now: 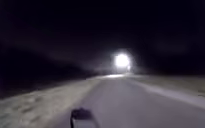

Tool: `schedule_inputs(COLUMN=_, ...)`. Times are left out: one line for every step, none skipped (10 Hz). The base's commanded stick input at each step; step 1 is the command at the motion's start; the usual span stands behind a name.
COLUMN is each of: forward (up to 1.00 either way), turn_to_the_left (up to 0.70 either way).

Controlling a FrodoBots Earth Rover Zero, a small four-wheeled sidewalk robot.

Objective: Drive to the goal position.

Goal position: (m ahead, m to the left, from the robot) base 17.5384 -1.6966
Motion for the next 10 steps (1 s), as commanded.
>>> schedule_inputs(forward=1.00, turn_to_the_left=-0.07)
schedule_inputs(forward=1.00, turn_to_the_left=-0.09)
schedule_inputs(forward=1.00, turn_to_the_left=-0.08)
schedule_inputs(forward=1.00, turn_to_the_left=-0.03)
schedule_inputs(forward=1.00, turn_to_the_left=-0.02)
schedule_inputs(forward=1.00, turn_to_the_left=-0.02)
schedule_inputs(forward=1.00, turn_to_the_left=0.00)
schedule_inputs(forward=1.00, turn_to_the_left=0.00)
schedule_inputs(forward=1.00, turn_to_the_left=0.00)
schedule_inputs(forward=1.00, turn_to_the_left=-0.02)
